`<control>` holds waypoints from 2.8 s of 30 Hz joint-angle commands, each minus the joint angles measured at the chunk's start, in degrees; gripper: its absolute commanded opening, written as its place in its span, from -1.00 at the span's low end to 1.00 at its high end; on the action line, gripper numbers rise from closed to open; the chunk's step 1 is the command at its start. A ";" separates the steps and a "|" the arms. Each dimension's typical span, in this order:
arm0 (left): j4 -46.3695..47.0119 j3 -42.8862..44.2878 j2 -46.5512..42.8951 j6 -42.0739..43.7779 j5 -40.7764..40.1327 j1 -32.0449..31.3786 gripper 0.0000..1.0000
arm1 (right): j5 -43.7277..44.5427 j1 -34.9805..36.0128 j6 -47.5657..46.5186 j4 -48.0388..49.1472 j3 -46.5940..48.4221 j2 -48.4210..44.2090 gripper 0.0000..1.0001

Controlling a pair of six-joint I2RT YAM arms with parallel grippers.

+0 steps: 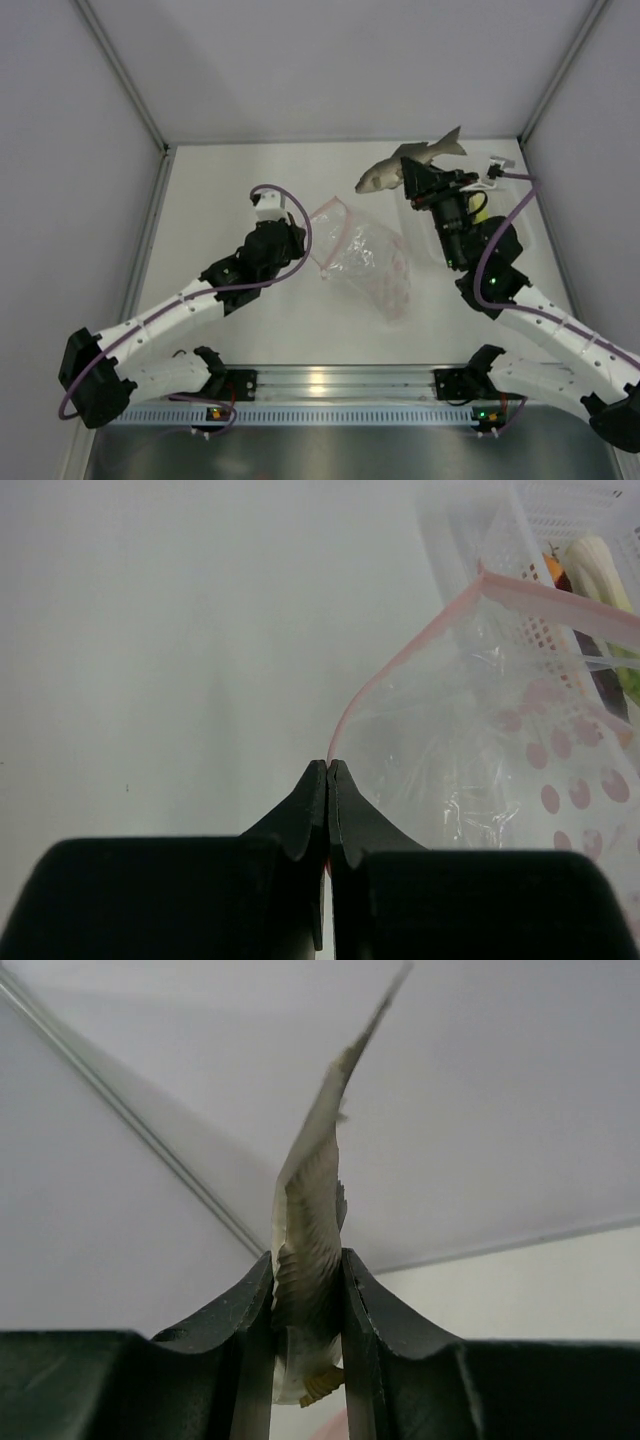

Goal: Open the zip-top bag and remove the fake food

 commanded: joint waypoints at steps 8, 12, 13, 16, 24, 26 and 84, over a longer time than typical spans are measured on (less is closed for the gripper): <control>-8.51 6.69 -5.81 3.31 -4.98 6.15 -1.00 | -14.16 -24.30 -14.94 -43.03 13.10 11.26 -1.00; -12.38 10.20 -6.42 6.20 -4.63 9.41 -1.00 | -8.40 -30.66 -21.08 -48.12 16.07 18.72 -1.00; -12.91 10.91 -6.51 6.56 -4.37 10.02 -1.00 | -7.23 -31.37 -21.89 -49.18 17.21 22.83 -1.00; -15.28 13.55 -6.60 7.70 -2.70 11.96 -1.00 | -7.65 -33.57 -24.17 -53.83 23.62 31.35 -1.00; -21.61 20.49 -4.93 10.87 -5.24 14.51 -1.00 | -21.59 -36.47 -27.34 -62.00 37.87 46.94 -0.73; -22.05 21.81 -4.41 11.40 -6.38 14.69 -1.00 | -24.27 -38.31 -27.43 -65.43 41.99 50.90 -0.21; -25.21 16.12 -11.14 11.48 -3.22 14.95 0.97 | -28.59 -34.54 -19.08 -65.18 8.17 -10.17 0.99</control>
